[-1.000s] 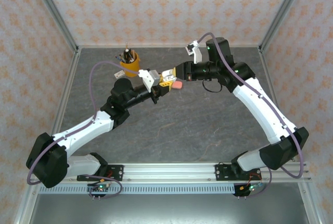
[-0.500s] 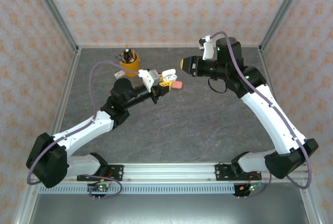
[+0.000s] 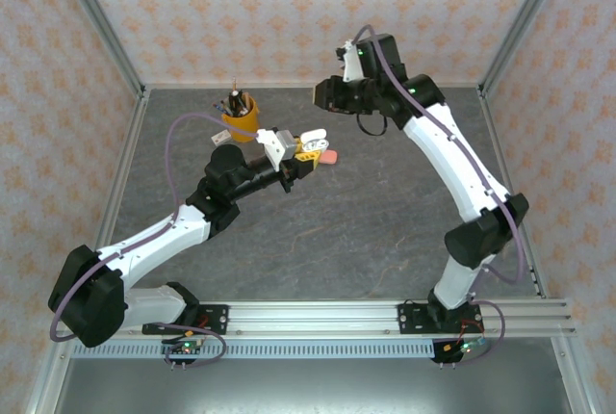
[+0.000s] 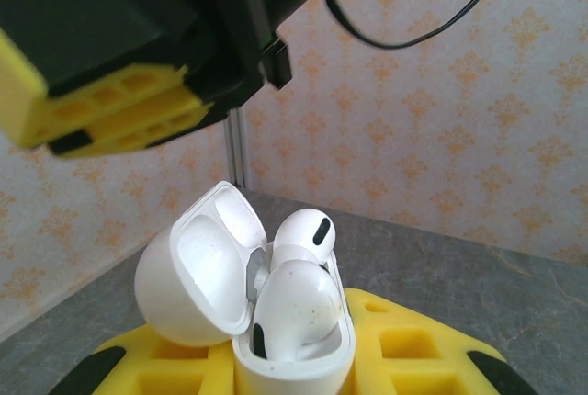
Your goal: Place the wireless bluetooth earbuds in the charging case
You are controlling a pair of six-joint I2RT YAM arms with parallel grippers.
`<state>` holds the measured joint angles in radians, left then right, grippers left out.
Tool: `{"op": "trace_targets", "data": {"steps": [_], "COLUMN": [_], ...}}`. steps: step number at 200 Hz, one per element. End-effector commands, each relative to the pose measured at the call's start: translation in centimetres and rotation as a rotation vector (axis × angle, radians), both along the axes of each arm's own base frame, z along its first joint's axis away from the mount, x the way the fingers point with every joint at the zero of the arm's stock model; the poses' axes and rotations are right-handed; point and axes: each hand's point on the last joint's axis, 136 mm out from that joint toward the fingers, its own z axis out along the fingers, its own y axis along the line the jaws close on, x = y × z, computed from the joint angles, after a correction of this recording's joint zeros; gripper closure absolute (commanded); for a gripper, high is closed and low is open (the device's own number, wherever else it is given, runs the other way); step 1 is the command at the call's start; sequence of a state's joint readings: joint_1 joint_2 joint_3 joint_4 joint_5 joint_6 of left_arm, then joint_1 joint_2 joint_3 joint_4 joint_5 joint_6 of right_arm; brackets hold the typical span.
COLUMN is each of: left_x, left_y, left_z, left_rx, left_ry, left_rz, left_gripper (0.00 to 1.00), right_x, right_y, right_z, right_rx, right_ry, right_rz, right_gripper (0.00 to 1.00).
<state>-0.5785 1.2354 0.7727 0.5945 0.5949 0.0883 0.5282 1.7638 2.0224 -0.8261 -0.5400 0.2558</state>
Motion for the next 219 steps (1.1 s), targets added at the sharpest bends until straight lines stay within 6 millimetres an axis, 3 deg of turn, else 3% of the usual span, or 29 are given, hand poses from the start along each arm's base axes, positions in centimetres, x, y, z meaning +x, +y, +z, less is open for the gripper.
{"op": "trace_targets", "data": {"steps": [1, 33, 70, 89, 121, 145, 219], "left_x": [0.3, 1.2, 1.9, 2.0, 2.6, 3.9, 6.6], "left_y": [-0.5, -0.3, -0.4, -0.6, -0.9, -1.1, -3.4], "left_z": [2.3, 2.0, 1.6, 1.6, 0.5, -3.1, -17.4], "left_rx": [-0.021, -0.013, -0.006, -0.021, -0.05, -0.048, 0.022], "left_ry": [-0.067, -0.048, -0.026, -0.017, 0.054, 0.197, 0.777], "left_rz": [0.0, 0.044, 0.062, 0.053, 0.057, 0.1, 0.201], "left_gripper": [1.0, 1.0, 1.0, 1.0, 1.0, 1.0, 1.0], "right_x": [-2.9, -5.4, -7.6, -6.9, -3.8, -3.1, -3.7], "right_y": [1.5, 1.6, -1.9, -5.1, -12.9, -15.1, -15.5], "right_z": [-1.2, -2.5, -1.3, -1.2, -2.9, -5.4, -12.2], "right_rx": [-0.075, -0.116, -0.109, -0.134, -0.153, -0.138, -0.166], "right_ry": [0.05, 0.076, 0.001, -0.03, -0.008, 0.032, 0.12], "right_rz": [0.104, 0.153, 0.056, -0.108, -0.471, -0.566, -0.6], "right_gripper": [0.77, 0.82, 0.83, 0.81, 0.8, 0.8, 0.81]}}
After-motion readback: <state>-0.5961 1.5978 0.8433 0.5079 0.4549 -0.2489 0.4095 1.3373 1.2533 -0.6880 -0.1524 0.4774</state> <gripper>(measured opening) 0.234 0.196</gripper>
